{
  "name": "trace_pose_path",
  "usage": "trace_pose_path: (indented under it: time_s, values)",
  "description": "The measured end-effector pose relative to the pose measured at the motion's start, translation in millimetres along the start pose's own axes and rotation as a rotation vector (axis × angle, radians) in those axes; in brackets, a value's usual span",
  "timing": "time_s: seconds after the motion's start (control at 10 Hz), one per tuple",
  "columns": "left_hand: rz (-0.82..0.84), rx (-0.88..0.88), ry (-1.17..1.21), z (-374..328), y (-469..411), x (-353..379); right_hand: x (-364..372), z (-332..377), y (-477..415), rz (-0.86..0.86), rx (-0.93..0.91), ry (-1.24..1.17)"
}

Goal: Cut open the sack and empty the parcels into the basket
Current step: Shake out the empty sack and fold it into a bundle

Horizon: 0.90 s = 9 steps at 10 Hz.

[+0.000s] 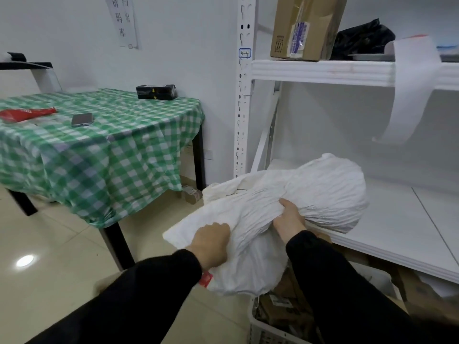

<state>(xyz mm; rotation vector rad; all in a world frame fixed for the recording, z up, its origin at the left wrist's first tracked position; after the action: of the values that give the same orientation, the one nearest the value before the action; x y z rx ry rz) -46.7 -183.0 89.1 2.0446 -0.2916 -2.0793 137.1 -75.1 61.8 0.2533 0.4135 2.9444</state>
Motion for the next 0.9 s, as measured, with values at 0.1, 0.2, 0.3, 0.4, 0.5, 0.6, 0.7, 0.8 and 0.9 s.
trace_pose_path:
  time_s: [0.1,0.2,0.3,0.4,0.5,0.6,0.7,0.8,0.9]
  values:
    - [-0.099,0.104,0.265,-35,6,6,4,-5,-11,0.000,0.010,-0.015]
    - [0.186,0.065,1.159,-43,0,27,16,-6,-6,0.027,0.023,-0.027]
    - [0.400,-0.078,2.217,-45,-19,55,21,-11,0,-0.010,0.016,-0.048]
    - [0.270,-0.009,2.623,-39,-40,51,20,-19,8,-0.054,0.045,-0.170]
    - [0.105,0.072,2.798,-24,-50,38,34,-27,31,-0.209,0.182,-0.663]
    - [0.071,0.103,2.826,-12,-56,26,35,-29,35,-0.254,0.184,-0.270]
    - [0.030,0.049,2.868,-1,-64,24,47,-28,45,-0.263,0.137,-0.238]
    - [-0.023,-0.129,2.777,7,-61,21,48,-19,46,-0.241,0.006,-0.017]
    - [-0.093,-0.317,2.627,19,-65,19,50,-12,45,-0.172,-0.081,0.135]
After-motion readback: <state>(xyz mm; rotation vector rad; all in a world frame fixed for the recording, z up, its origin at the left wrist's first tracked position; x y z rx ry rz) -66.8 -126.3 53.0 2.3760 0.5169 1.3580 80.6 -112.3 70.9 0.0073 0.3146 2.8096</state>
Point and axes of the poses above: each hand's wrist, its own y-axis away from the middle knuckle, its own x-axis out of the palm, z = x × y, the point moved 4 cm from there along -y, towards the middle knuckle, and after that the axes turned 6 degrees about z, right-handed, at the moved point
